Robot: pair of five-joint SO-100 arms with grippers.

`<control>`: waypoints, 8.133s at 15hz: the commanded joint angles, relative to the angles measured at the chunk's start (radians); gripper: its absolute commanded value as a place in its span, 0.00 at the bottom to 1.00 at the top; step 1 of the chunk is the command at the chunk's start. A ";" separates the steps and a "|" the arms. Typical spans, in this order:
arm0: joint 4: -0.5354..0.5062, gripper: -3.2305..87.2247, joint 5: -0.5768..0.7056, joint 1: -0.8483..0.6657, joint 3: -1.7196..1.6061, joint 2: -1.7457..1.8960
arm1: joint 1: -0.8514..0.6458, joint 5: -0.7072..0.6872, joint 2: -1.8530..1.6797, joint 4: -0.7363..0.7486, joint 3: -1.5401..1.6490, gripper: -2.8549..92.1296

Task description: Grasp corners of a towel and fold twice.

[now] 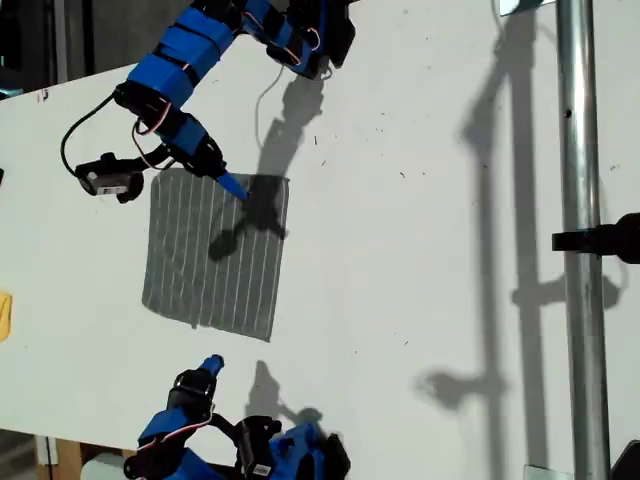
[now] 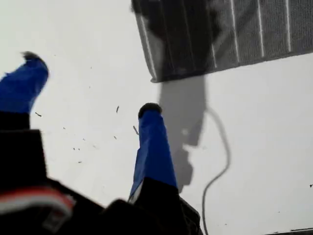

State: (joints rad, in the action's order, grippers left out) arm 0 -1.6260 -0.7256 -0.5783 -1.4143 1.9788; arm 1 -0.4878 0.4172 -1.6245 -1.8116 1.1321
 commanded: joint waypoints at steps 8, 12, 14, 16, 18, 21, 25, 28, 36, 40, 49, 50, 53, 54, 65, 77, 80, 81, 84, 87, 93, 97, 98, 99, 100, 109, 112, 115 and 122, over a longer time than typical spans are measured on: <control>0.006 0.00 -0.020 0.029 -0.026 0.009 | -0.008 -0.156 0.130 0.511 0.451 0.45; 0.012 0.00 -0.021 0.028 -0.075 0.035 | -0.049 -0.173 0.278 0.563 0.454 0.43; 0.018 0.00 -0.021 0.026 -0.097 0.046 | -0.080 -0.186 0.288 0.565 0.469 0.42; 0.025 0.00 -0.020 0.020 -0.112 0.051 | -0.078 -0.184 0.322 0.580 0.479 0.41; 0.035 0.00 -0.021 0.015 -0.127 0.058 | -0.080 -0.186 0.407 0.609 0.477 0.39; 0.054 0.00 -0.026 0.008 -0.160 0.072 | -0.071 -0.186 0.472 0.609 0.439 0.23; 0.055 0.00 -0.028 0.005 -0.169 0.074 | -0.057 -0.176 0.486 0.607 0.411 0.03; 0.057 0.00 -0.029 0.006 -0.155 0.066 | -0.048 -0.179 0.491 0.607 0.408 0.03; 0.015 0.42 0.123 -0.014 0.051 -0.193 | -0.043 -0.176 0.492 0.609 0.416 0.03; 0.069 0.40 0.163 -0.054 -0.015 -0.196 | -0.043 -0.176 0.492 0.611 0.416 0.03; 0.420 0.37 0.089 -0.066 -0.259 -0.531 | -0.037 -0.181 0.492 0.611 0.414 0.03; 0.443 0.36 0.091 -0.074 -0.259 -0.561 | -0.037 -0.181 0.492 0.611 0.414 0.03; 0.460 0.35 0.077 -0.095 -0.216 -0.667 | -0.034 -0.181 0.492 0.611 0.414 0.03; 0.459 0.34 0.084 -0.110 -0.199 -0.684 | -0.032 -0.181 0.492 0.611 0.414 0.03; 0.305 0.00 0.121 -0.060 -0.002 -0.775 | -0.014 -0.146 0.416 0.586 0.431 0.03; 0.295 0.00 -0.454 0.618 -0.466 -0.101 | 0.765 0.532 0.115 0.281 0.288 0.03; 0.285 0.00 -0.592 0.746 -0.528 -0.006 | 0.871 0.586 0.256 0.207 0.043 0.03; 0.281 0.00 -0.566 0.719 -0.541 0.005 | 0.848 0.612 0.265 0.163 0.035 0.03; 0.341 0.00 -0.308 0.505 -0.531 0.031 | 0.672 0.618 0.153 0.101 0.202 0.03; 0.365 0.00 -0.041 0.233 -0.456 -0.037 | 0.420 0.551 0.038 0.092 0.368 0.03; 0.356 0.00 0.308 -0.072 0.032 -0.486 | -0.041 0.215 -0.095 0.147 0.405 0.03; 0.288 0.00 0.328 -0.083 0.238 -0.589 | -0.041 0.115 -0.114 0.115 0.296 0.03; 0.281 0.00 0.324 -0.077 0.215 -0.588 | -0.002 0.149 -0.114 0.133 0.334 0.03; 0.282 0.00 0.316 -0.066 0.176 -0.586 | 0.052 0.192 -0.109 0.169 0.388 0.03; 0.302 0.00 0.307 -0.051 0.127 -0.581 | 0.103 0.245 -0.089 0.204 0.445 0.03; 0.485 0.00 0.253 -0.025 -0.166 -0.680 | 0.193 0.419 0.187 0.528 0.712 0.03; 0.466 0.00 0.258 -0.037 -0.120 -0.746 | 0.198 0.439 0.268 0.572 0.707 0.03; 0.391 0.11 0.259 -0.060 -0.072 -0.726 | 0.196 0.439 0.183 0.476 0.690 0.16; 0.150 0.29 0.138 -0.028 -0.299 -0.023 | 0.227 0.773 -0.439 -0.034 0.792 0.42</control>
State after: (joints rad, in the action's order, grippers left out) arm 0 -1.4588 -0.5354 -0.6228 -1.6337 1.7395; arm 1 -0.2869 1.0830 -1.8914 -1.7948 1.8837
